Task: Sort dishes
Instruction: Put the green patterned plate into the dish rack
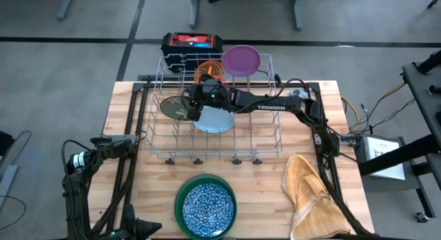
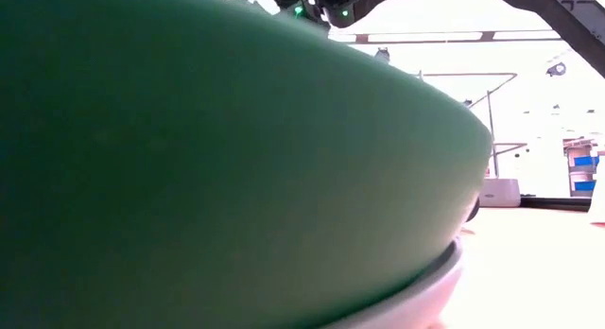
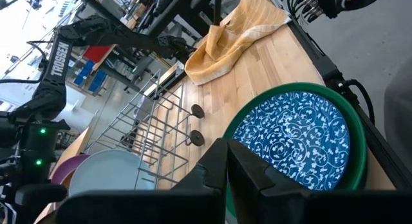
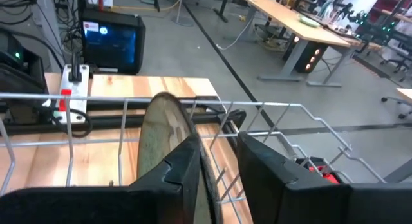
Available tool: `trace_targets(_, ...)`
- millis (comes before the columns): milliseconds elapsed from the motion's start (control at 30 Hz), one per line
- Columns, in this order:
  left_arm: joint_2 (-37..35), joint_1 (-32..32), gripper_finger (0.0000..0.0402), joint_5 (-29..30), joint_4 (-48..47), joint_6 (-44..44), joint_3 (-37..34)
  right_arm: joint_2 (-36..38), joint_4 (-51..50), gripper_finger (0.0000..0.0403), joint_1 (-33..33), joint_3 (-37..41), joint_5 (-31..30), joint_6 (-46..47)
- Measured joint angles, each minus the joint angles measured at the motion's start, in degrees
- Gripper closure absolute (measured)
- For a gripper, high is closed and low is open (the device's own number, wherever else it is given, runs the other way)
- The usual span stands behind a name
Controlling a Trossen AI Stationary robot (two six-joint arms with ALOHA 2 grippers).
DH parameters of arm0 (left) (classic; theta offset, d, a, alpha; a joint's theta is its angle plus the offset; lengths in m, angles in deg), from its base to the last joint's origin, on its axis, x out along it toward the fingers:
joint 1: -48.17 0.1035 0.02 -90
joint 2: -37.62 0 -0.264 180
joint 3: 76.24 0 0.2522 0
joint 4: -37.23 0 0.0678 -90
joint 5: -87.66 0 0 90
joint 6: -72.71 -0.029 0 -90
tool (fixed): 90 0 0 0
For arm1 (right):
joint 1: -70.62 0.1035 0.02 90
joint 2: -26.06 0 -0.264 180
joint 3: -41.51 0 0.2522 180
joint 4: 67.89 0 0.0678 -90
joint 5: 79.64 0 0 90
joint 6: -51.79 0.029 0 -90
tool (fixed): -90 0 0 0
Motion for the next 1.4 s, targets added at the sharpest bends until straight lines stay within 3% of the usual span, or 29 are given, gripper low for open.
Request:
trace_targets(233, 0.00, 0.00, 0.0401, 0.02, -0.02, 0.00, 0.00, 0.00, -3.86, 0.0271, 0.53, -3.60, -0.04, -0.85)
trace_targets(400, 0.00, 0.00, 0.0401, 0.04, 0.01, 0.00, 0.00, 0.63, -18.12, 0.0262, 1.53, -9.41, -4.75, -2.49)
trace_targets(567, 0.00, 0.00, 0.0401, 0.04, -0.02, -0.02, 0.00, 0.96, -28.25, 0.0279, 2.03, -12.21, -8.79, -1.22)
trace_targets(1033, 0.00, 0.00, 0.0401, 0.07, 0.00, -0.02, 0.00, -1.23, -22.41, 0.0360, 1.53, -9.11, -8.82, -3.16)
trace_targets(1400, 0.00, 0.00, 0.0401, 0.07, -0.04, -0.25, 0.00, -2.86, -14.53, 0.0379, 1.72, -9.11, -6.93, -4.52)
